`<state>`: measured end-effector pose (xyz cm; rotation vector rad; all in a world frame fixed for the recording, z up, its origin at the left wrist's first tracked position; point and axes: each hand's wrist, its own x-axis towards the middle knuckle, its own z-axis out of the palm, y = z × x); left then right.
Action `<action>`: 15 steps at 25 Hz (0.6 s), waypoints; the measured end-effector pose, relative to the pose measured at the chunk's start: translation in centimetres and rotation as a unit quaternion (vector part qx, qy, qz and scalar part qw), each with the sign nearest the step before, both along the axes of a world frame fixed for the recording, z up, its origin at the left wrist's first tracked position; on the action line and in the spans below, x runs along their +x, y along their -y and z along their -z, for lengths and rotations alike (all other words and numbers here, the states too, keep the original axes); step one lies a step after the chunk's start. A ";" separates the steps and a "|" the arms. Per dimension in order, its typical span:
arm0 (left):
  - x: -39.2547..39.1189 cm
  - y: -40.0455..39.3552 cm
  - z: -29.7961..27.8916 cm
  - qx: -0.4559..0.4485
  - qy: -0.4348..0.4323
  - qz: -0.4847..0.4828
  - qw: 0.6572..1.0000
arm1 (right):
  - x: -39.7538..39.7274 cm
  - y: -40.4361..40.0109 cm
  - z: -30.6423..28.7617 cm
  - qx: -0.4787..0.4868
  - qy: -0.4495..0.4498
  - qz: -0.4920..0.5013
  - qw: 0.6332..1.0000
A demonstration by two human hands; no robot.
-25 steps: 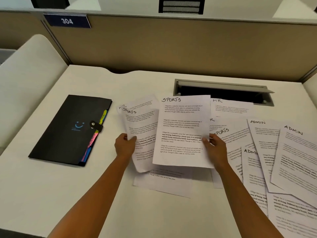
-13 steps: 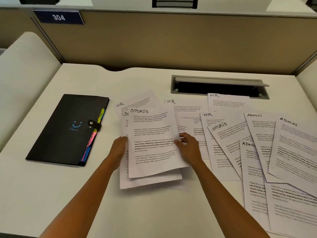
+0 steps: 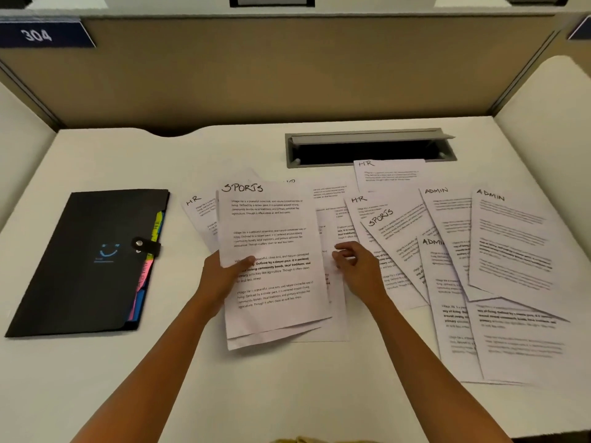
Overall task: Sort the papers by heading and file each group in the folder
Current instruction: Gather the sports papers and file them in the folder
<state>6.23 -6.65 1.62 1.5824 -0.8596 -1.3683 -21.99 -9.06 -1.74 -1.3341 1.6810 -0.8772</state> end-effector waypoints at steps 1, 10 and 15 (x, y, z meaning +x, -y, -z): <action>-0.1 0.1 -0.2 -0.002 -0.005 0.008 1.000 | -1.5 0.0 -0.2 -0.014 -0.016 0.026 0.999; 1.0 0.5 1.4 0.097 -0.019 0.026 0.995 | -11.8 0.2 0.6 -0.009 -0.155 0.063 0.986; 1.5 0.1 2.0 0.094 -0.004 0.009 0.996 | -11.4 0.9 1.4 0.069 -0.286 0.006 0.956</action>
